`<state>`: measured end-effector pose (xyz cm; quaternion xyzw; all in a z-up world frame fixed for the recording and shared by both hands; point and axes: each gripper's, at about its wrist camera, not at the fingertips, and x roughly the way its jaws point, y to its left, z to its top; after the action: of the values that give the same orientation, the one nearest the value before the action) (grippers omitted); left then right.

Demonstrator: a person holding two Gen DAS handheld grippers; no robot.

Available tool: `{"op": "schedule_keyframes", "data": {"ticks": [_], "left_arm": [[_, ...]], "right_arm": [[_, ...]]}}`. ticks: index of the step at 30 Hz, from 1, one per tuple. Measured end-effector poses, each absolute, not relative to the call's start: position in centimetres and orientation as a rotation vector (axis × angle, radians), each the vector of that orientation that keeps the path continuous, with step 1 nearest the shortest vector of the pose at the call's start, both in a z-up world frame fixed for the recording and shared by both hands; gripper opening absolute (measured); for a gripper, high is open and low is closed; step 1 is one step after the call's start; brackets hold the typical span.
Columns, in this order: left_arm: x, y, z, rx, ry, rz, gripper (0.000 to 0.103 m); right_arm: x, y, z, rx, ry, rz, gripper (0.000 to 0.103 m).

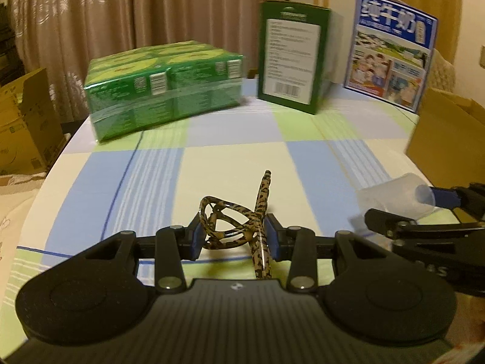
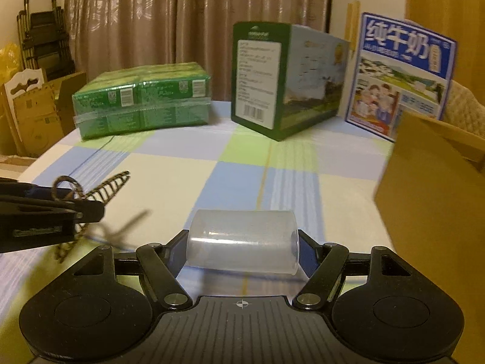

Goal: Organize rigid objects
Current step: 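Carry the hair clip and the plastic cup over the cardboard box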

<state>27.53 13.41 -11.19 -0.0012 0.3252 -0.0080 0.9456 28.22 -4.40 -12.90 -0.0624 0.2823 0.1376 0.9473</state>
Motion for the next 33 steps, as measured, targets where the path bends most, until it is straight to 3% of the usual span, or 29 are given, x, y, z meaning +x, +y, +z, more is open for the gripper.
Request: {"op": "schedule_keyframes", "data": {"ticks": [19, 33], "left_arm": [[13.1, 5.7, -1.8, -0.078, 0.619, -0.013, 0.035], [6.0, 1.1, 2.3, -0.101, 0.605, -0.029, 0.035]], "right_arm": [[12.9, -13.1, -1.9, -0.057, 0.507, 0.280, 0.069], [6.4, -19.0, 2.0, -0.020, 0.468, 0.248, 0.069]]}}
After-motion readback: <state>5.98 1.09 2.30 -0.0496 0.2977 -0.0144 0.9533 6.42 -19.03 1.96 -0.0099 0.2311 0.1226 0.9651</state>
